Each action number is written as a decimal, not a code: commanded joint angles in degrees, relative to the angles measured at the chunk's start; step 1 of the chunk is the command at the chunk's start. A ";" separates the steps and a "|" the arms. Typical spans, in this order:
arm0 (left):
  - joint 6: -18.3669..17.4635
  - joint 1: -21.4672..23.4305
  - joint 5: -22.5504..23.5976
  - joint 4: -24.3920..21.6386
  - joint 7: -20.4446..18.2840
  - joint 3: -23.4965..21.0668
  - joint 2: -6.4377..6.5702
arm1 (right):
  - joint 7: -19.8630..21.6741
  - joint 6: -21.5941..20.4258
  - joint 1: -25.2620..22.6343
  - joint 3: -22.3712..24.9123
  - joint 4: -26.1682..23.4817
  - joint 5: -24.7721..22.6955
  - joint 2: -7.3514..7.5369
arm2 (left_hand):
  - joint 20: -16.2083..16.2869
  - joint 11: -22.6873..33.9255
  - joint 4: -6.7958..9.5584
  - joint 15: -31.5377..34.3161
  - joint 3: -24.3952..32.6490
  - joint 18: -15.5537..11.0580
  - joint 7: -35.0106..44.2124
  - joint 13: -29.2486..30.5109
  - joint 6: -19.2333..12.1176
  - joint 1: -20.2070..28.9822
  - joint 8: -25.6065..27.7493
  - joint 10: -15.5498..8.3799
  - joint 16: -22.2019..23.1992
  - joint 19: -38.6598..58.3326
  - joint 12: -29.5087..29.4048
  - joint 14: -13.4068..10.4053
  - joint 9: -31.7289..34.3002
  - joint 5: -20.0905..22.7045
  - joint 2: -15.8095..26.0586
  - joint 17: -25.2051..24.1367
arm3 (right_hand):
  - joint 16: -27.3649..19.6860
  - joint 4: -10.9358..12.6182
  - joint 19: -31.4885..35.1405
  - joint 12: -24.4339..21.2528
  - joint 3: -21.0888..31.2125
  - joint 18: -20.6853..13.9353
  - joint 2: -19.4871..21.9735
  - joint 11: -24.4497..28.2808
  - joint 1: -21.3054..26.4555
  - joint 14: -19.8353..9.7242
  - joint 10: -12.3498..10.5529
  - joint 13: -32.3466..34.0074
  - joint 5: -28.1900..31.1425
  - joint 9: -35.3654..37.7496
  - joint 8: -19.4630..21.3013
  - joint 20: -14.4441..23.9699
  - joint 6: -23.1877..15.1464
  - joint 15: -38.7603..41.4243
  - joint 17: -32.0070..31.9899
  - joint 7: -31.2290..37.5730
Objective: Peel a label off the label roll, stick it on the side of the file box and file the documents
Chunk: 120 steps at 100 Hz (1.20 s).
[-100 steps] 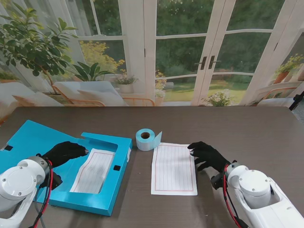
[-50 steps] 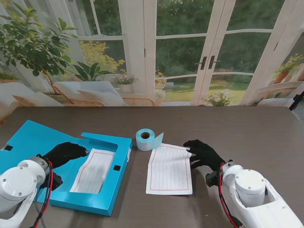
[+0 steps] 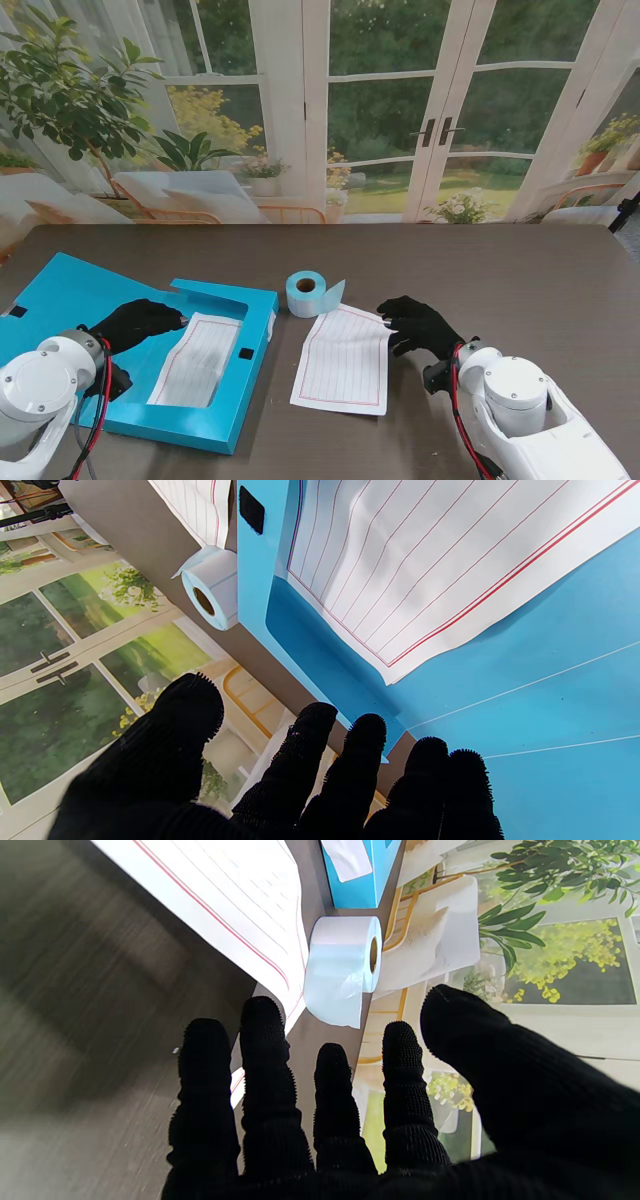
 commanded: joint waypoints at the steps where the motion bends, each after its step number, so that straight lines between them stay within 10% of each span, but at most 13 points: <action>1: 0.10 0.16 -0.33 -0.14 -0.95 0.10 -0.20 | 0.49 0.21 -0.29 -0.47 -0.62 0.57 -0.62 | -0.01 -0.09 1.57 0.49 -0.87 -0.41 0.18 1.03 -1.51 0.39 0.41 -0.06 0.78 0.87 0.55 1.15 -0.42 0.35 2.39 -1.18 | 0.12 -1.50 2.84 -0.97 1.41 -3.61 -2.44 0.84 -0.04 -2.62 0.76 1.93 0.56 1.60 -0.85 -2.18 -0.23 0.09 -2.45 0.91; 16: -0.04 0.14 -0.60 0.05 -0.83 0.20 -0.24 | -0.71 -0.27 -0.26 -1.36 -0.67 -0.47 -0.75 | -0.02 -0.06 1.58 0.43 -0.95 -0.41 0.23 1.02 -1.55 0.54 0.43 0.01 0.77 0.75 0.55 1.01 -0.34 0.48 2.33 -1.24 | -1.88 -1.66 3.54 -2.25 3.87 -7.94 -4.61 1.23 -0.51 -6.25 2.00 -0.56 1.32 0.98 -2.18 -10.09 0.65 -1.15 -1.49 0.60; 37: -0.14 0.23 -1.00 0.20 -0.71 0.36 -0.28 | -0.82 -2.94 0.77 -3.76 0.27 -9.72 0.31 | -0.06 -0.07 1.57 0.62 -0.92 -0.48 0.27 1.25 -1.56 0.68 0.46 0.03 0.92 0.46 0.55 0.63 -0.32 0.61 2.28 -1.43 | -1.14 -1.34 8.47 -2.87 6.63 -6.72 -8.03 1.84 0.56 -6.79 2.69 7.09 5.67 6.23 -2.37 -10.71 1.46 2.71 4.39 1.14; 56: -0.15 0.34 -1.06 0.13 -0.77 0.27 -0.27 | -1.90 -5.57 2.17 -6.36 1.30 -19.84 1.30 | -0.01 -0.06 1.54 0.82 -0.92 -0.62 0.23 1.26 -1.65 0.70 0.45 -0.05 1.11 0.22 0.57 0.21 -0.30 0.55 2.29 -1.48 | -1.39 -0.71 10.34 -3.86 7.06 -11.80 -10.52 2.17 4.05 -13.98 5.30 18.15 12.53 11.33 -2.91 -14.21 8.50 2.66 16.16 0.53; 64: -0.20 0.41 -1.13 0.09 -0.77 0.16 -0.28 | -2.15 -6.30 2.88 -7.47 1.97 -22.52 1.58 | 0.03 -0.03 1.53 0.93 -0.91 -0.63 0.26 1.32 -1.67 0.70 0.47 -0.12 1.19 0.13 0.58 0.06 -0.23 0.62 2.29 -1.51 | -1.15 -5.25 10.64 -4.49 5.53 -12.67 -11.82 2.03 6.34 -14.94 6.07 21.41 16.43 13.24 -11.30 -16.78 9.84 1.32 19.72 3.50; 120: 0.05 1.56 -1.55 -0.57 -0.07 -0.45 -0.49 | -2.04 -4.19 3.35 -10.14 1.80 -17.40 0.80 | 0.28 -0.11 1.51 0.94 -0.81 -0.88 0.46 0.98 -1.32 0.73 0.59 -0.03 1.32 -1.51 0.55 -0.42 -0.44 1.16 2.21 -1.79 | -4.62 -2.86 4.10 -6.24 3.29 -10.61 -12.87 -0.22 9.01 -11.11 7.00 17.07 17.52 12.52 -15.01 -21.97 6.92 -9.99 19.31 3.80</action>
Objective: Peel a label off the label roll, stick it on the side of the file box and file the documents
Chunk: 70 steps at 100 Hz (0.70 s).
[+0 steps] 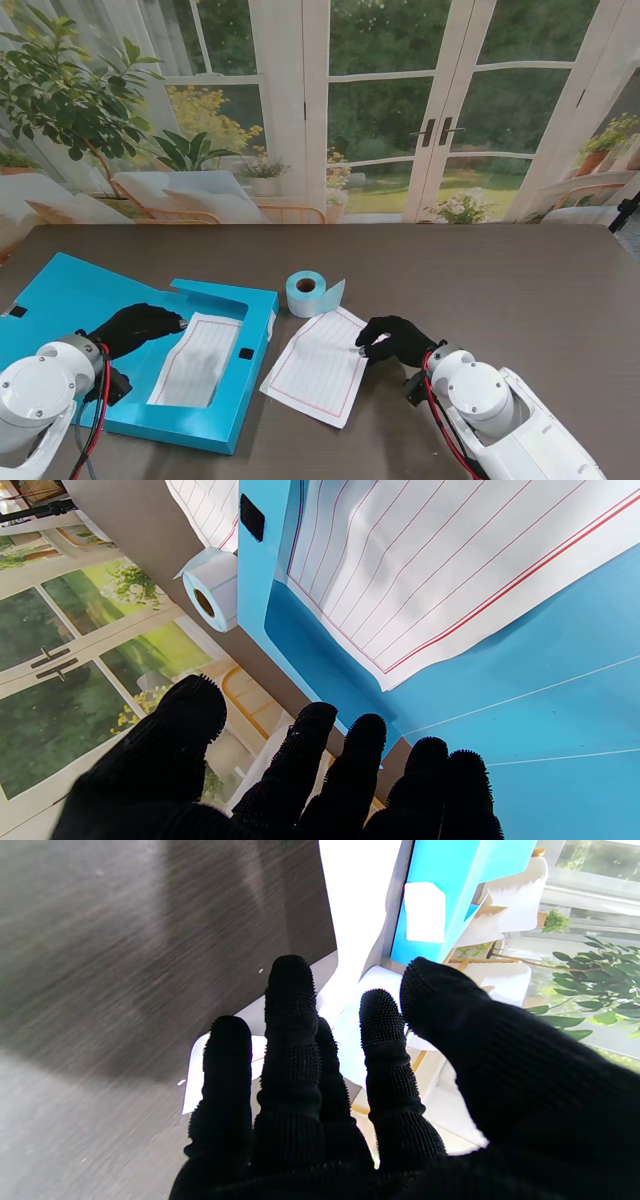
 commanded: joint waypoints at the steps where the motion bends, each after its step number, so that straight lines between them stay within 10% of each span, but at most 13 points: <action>1: 0.17 0.38 -0.27 -0.45 -0.82 -0.05 -0.33 | 0.29 -0.27 -0.37 -0.44 -0.28 -0.07 -0.41 | 0.27 -0.10 1.50 0.94 -0.71 -0.85 0.47 0.86 -1.20 0.22 0.40 0.02 0.71 -1.57 0.56 -0.36 -0.41 1.20 1.55 -1.53 | -1.15 1.14 -1.39 -0.97 0.23 -0.61 -2.87 -0.88 2.60 -0.46 0.16 -2.00 0.63 -1.59 -0.11 -1.78 -1.64 -2.32 18.28 -0.44; 12: 0.19 0.38 -0.44 -0.44 -0.76 0.03 -0.34 | -1.71 -0.99 -0.35 -0.95 0.12 0.71 -1.01 | 0.29 -0.07 1.48 0.89 -0.74 -0.93 0.51 0.89 -1.13 0.21 0.44 -0.03 0.70 -2.09 0.56 -0.37 -0.38 1.32 1.57 -1.33 | -0.33 -2.51 1.69 -0.88 1.20 -1.50 -4.80 0.05 4.82 -2.08 -0.75 2.46 4.52 3.39 -3.62 -2.54 -2.56 0.48 21.37 6.20; 29: -0.14 0.41 -0.59 -0.28 -0.68 -0.03 -0.37 | -8.66 -0.90 -0.82 -1.62 0.33 0.74 -2.78 | 0.41 -0.09 1.49 0.79 -0.71 -0.99 0.64 0.86 -0.98 0.23 0.56 0.10 0.69 -2.67 0.54 -0.42 -0.41 1.58 1.52 -1.28 | 5.46 -2.69 9.89 3.75 10.41 -0.39 -9.41 -4.63 7.52 -4.40 -5.96 16.31 23.33 29.76 -4.08 3.61 -5.68 13.67 31.62 13.91; 47: -0.11 0.59 -0.66 -0.35 -0.50 -0.10 -0.42 | -11.63 -0.93 -1.09 -1.66 0.35 2.60 -3.81 | 0.20 -0.08 1.48 0.67 -0.49 -1.32 0.67 0.83 -0.83 0.22 0.73 0.12 0.71 -5.74 0.52 -0.51 -0.40 1.73 1.46 -0.20 | 5.88 -3.59 10.22 5.91 11.09 0.64 -9.51 -7.83 7.56 -4.81 -5.72 16.89 26.56 34.49 -3.48 5.13 -6.18 16.98 34.54 14.76; 60: 0.06 0.83 -0.74 -0.55 -0.37 -0.22 -0.46 | -11.57 0.15 -1.37 -1.31 -0.41 2.63 -3.74 | 0.87 -0.10 1.43 0.60 -0.55 -1.11 0.58 0.77 -0.81 0.24 0.79 0.28 0.74 -8.97 0.51 -0.64 -0.50 1.70 1.60 1.12 | 5.34 1.93 9.03 8.59 9.19 12.03 -9.83 -9.05 7.32 3.53 -4.02 16.41 22.94 32.50 -0.47 6.63 -3.53 15.38 31.17 12.96; 70: 0.17 1.13 -0.70 -0.81 -0.43 -0.44 -0.45 | -10.07 -0.24 -1.34 -0.90 -0.69 0.42 -3.01 | 4.64 -0.07 1.46 0.55 -0.68 -0.86 0.60 0.85 -0.77 0.29 0.89 0.21 0.79 -15.28 0.53 -0.57 -0.39 1.86 1.61 3.53 | 5.76 7.81 7.11 8.91 6.59 14.02 -9.51 -9.78 5.64 5.89 -2.84 15.07 15.69 28.27 -0.31 8.93 -4.29 9.91 27.27 7.46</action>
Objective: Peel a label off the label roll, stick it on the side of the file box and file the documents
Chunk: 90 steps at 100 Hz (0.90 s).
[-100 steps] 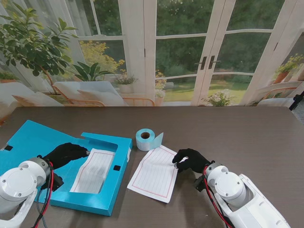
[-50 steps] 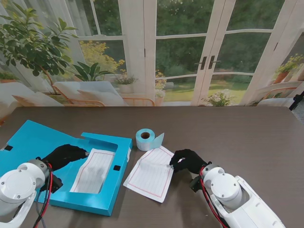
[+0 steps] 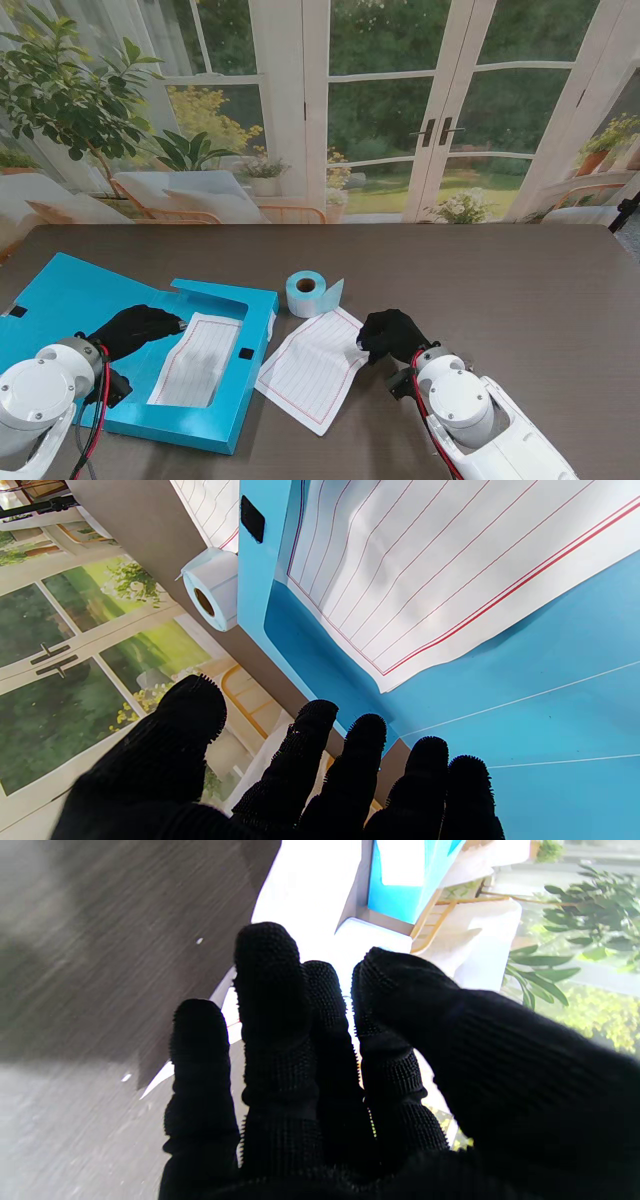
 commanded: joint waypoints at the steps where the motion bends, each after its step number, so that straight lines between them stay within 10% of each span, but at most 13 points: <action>1: 0.15 0.57 -0.14 -0.70 -1.02 -0.28 -0.25 | 2.46 -0.38 -0.36 0.37 -0.68 -1.50 0.65 | 2.66 -0.08 1.46 0.54 -0.69 -0.87 -0.27 0.84 -0.75 0.29 0.20 0.21 0.79 -3.76 0.52 -0.58 -0.42 1.23 1.61 0.97 | 0.47 6.25 -2.30 0.80 -0.09 2.26 0.40 -0.88 0.89 1.51 0.99 -0.75 -1.92 -3.03 2.45 1.75 -4.28 -3.32 18.70 -0.46; 18: 0.29 0.75 -0.20 -0.86 -1.09 -0.46 -0.25 | 8.14 -8.12 0.53 0.38 0.75 -10.23 3.41 | 3.14 -0.04 1.42 0.49 -0.56 -1.68 -0.24 0.79 -0.49 0.44 0.21 0.38 0.78 -4.09 0.54 -0.61 -0.29 1.39 1.57 0.64 | -2.45 18.26 -10.73 -5.45 -5.74 -1.60 2.87 3.74 -4.04 2.89 0.61 -14.80 -11.10 -17.80 2.23 -0.63 -4.69 -16.89 4.45 -6.56; 42: 0.42 0.96 -0.42 -0.92 -1.37 -0.50 -0.20 | 8.29 -19.73 2.26 0.07 2.98 -26.77 5.92 | 3.24 -0.07 1.36 0.38 -0.44 -2.23 -0.20 0.78 -0.36 0.57 0.24 0.64 0.82 -4.62 0.54 -0.85 -0.30 1.65 1.55 0.68 | 1.46 29.48 -3.79 -4.81 -13.23 0.94 7.22 6.80 -12.78 3.08 -1.56 -27.91 -14.62 -25.03 3.09 9.13 -8.79 -3.28 -8.27 -8.20; 64: 0.65 1.00 -0.42 -1.01 -1.61 -0.41 -0.14 | 0.67 -22.81 2.85 -1.26 4.04 -39.37 6.33 | 3.39 -0.06 1.33 0.19 -0.53 -2.04 -0.22 0.77 -0.24 0.55 0.25 0.46 0.80 -4.78 0.54 -0.92 -0.29 1.62 1.60 0.68 | 0.13 49.81 -8.65 -2.20 -12.05 -1.88 10.99 9.38 -28.77 1.66 -2.59 -40.65 -21.81 -34.98 12.65 10.99 -8.59 -3.78 -17.11 -15.53; 90: 0.18 0.58 -0.53 -0.41 -1.94 -0.11 -0.06 | -3.61 -22.04 4.35 -5.16 5.01 -48.15 7.07 | 3.67 -0.11 1.34 -0.01 -0.63 -1.97 -0.23 0.80 -0.34 0.59 0.28 0.51 0.80 -4.83 0.53 -0.86 -0.41 1.60 1.64 0.57 | -3.34 53.32 -16.43 -1.97 -9.87 -5.12 11.02 11.06 -35.46 -0.38 -5.03 -49.80 -37.25 -46.45 13.64 8.47 -7.74 -9.49 -22.81 -14.70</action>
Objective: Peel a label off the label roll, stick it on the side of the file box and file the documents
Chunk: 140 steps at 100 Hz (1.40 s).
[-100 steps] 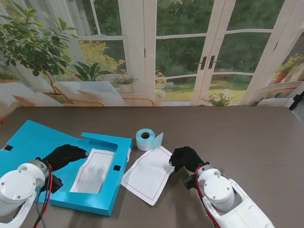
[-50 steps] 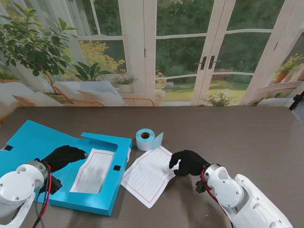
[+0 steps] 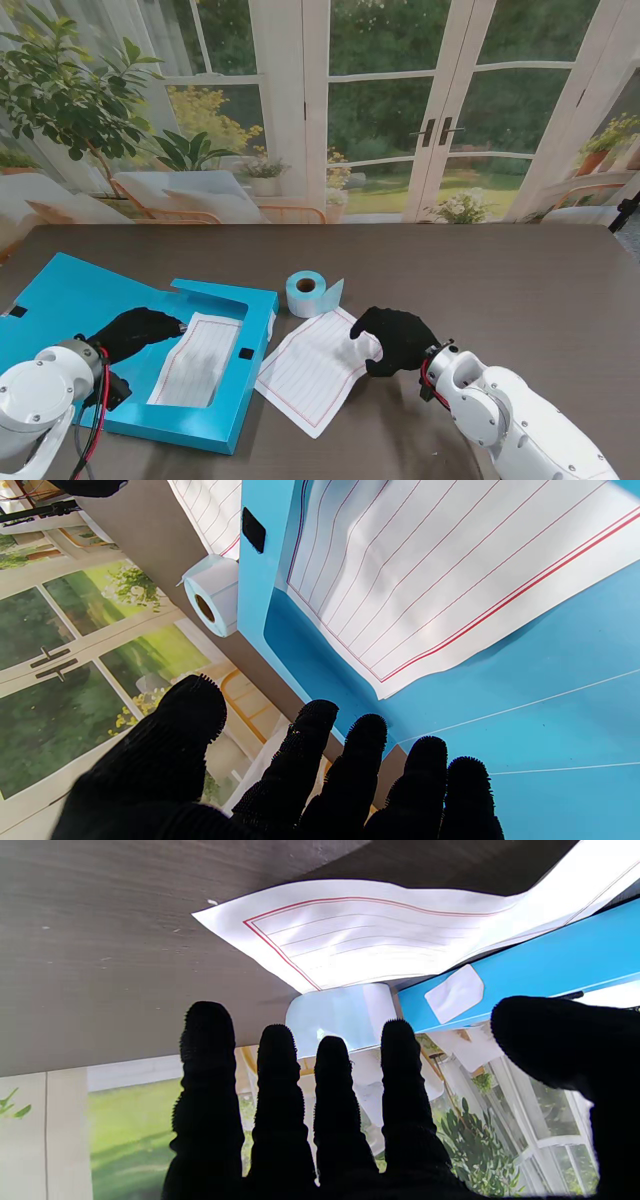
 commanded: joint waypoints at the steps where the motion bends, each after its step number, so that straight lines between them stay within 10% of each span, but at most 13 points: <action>1: -0.19 -0.04 -0.28 0.15 -1.21 0.16 -0.09 | -0.12 0.97 0.16 -1.18 0.36 -0.11 -0.23 | 1.33 -0.11 1.34 -0.04 -0.64 -1.62 -0.26 0.75 -0.36 0.58 0.27 0.19 0.80 -1.70 0.52 -0.54 -0.42 1.51 1.67 -0.07 | -1.16 1.57 -1.98 0.91 1.18 -1.84 0.19 1.52 -3.35 -1.28 -1.76 -3.11 -4.64 -3.96 1.08 -0.93 -0.11 -1.11 -21.94 1.43; 40: -0.50 0.17 -0.45 0.28 -1.58 0.09 -0.01 | -2.95 4.66 3.06 -8.87 1.90 -10.07 1.37 | 1.54 -0.12 1.37 -0.33 -0.96 -1.65 -0.24 0.78 -0.37 0.71 0.33 0.14 0.83 -1.87 0.50 -0.62 -0.49 1.55 1.77 -0.20 | -2.08 -1.72 -3.98 1.18 3.36 -4.63 -0.01 3.63 -8.93 -3.39 -2.41 -8.88 -19.89 -13.34 2.58 -1.30 2.68 -0.89 -25.04 7.89; 140: -1.16 0.75 -1.09 0.50 -1.09 -0.55 -0.19 | -1.80 7.15 1.90 -9.35 -2.12 -17.75 2.74 | 1.74 -0.13 1.40 -0.55 -1.53 -1.56 -0.14 0.91 -0.38 0.87 0.42 0.07 0.94 -2.04 0.50 -0.65 -0.54 1.83 2.18 -0.37 | -1.82 -1.15 -1.61 1.39 3.12 -4.72 -0.01 4.20 -7.90 -1.99 -2.61 -6.38 -19.95 -13.09 4.68 -2.31 -0.12 1.16 -24.50 5.03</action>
